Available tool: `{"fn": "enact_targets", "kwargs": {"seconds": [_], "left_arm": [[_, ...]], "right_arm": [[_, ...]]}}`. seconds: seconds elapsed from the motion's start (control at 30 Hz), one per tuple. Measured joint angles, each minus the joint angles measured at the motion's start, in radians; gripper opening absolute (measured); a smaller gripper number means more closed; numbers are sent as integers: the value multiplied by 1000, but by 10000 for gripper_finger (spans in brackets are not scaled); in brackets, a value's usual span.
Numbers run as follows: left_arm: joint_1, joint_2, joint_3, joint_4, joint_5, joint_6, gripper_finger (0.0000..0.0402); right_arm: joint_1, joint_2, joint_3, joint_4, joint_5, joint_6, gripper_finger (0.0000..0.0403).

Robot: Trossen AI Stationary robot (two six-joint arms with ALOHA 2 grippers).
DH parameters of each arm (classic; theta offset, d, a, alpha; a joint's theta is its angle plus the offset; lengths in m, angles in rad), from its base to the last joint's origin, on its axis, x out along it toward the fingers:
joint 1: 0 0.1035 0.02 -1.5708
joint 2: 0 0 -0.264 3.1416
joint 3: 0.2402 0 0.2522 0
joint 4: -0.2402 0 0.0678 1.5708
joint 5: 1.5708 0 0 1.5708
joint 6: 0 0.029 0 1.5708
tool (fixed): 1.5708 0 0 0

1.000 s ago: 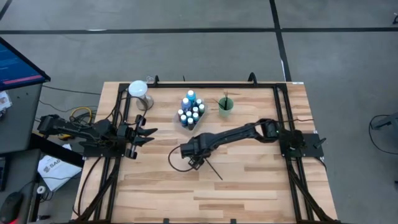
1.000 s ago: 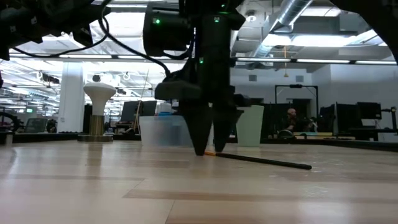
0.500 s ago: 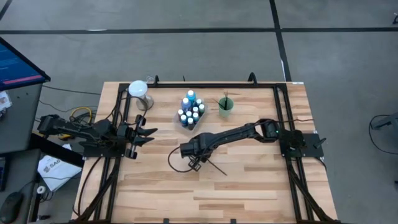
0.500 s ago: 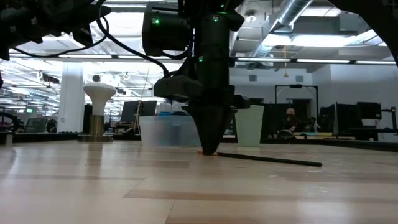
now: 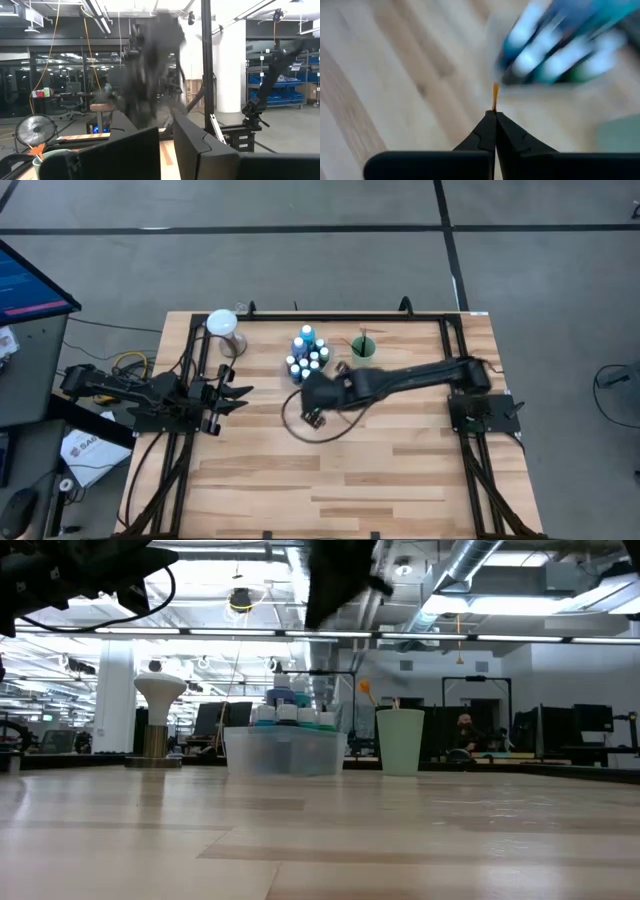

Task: Pick & Place Paint Supplies
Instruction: Put the orange paint brush into the green cup

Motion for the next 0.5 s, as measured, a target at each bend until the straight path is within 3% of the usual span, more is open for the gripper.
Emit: {"fn": "enact_targets", "kwargs": {"seconds": [0.2, 0.33, 0.5], "left_arm": [[0, 0, 0, 0, 0, 0, 1], [0, 0, 0, 0, 0, 0, 1], [0, 0, 0, 0, 0, 0, 1]], "right_arm": [[-41, -193, -45, 73, 188, -142, 0], [-108, -347, -167, 191, 207, -248, 0], [-214, -541, -416, 451, 210, -389, 0]]}}
